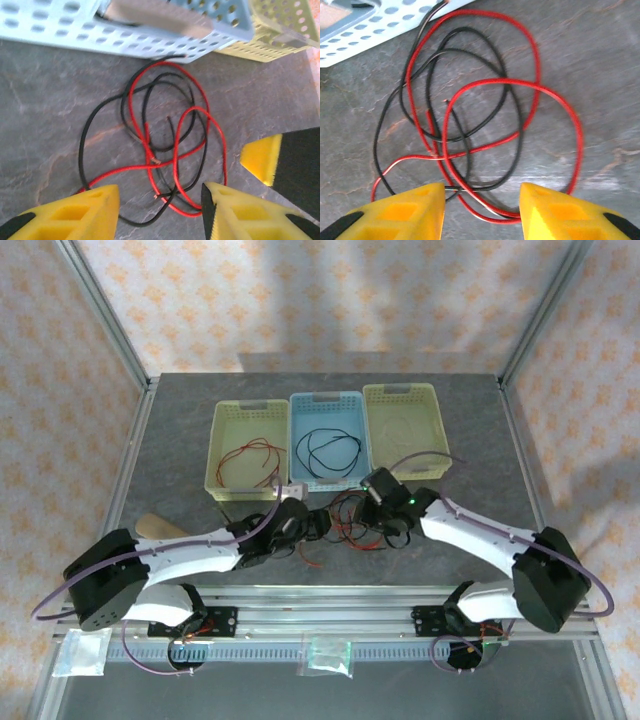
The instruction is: Untangle the cables
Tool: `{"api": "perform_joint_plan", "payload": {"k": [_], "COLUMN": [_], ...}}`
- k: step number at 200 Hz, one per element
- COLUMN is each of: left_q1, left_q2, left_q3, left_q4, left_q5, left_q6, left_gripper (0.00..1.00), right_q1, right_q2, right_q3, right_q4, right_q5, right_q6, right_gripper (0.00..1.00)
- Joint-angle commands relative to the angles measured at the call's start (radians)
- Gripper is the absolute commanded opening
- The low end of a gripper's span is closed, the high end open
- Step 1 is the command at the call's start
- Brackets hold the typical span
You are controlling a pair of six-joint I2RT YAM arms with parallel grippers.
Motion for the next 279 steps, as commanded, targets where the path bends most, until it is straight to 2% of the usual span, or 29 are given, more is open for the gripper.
{"api": "perform_joint_plan", "payload": {"k": [1, 72, 188, 279], "left_q1": [-0.011, -0.012, -0.013, -0.012], "left_q2": [0.02, 0.073, 0.083, 0.106], "left_q3": [-0.046, -0.073, -0.07, -0.03], "left_q4": [0.185, 0.261, 0.257, 0.238], "left_q5": [0.017, 0.018, 0.009, 0.011], "left_q6": [-0.099, -0.118, -0.109, -0.092], "left_gripper": [0.46, 0.31, 0.3, 0.3], "right_q1": [0.045, 0.072, 0.064, 0.055], "right_q2": [0.038, 0.168, 0.299, 0.252], "right_q3": [-0.019, 0.034, 0.096, 0.076], "right_q4": [0.124, 0.198, 0.201, 0.219], "right_q5": [0.08, 0.167, 0.206, 0.204], "right_q6": [0.102, 0.126, 0.121, 0.114], "right_gripper": [0.4, 0.31, 0.24, 0.08]}}
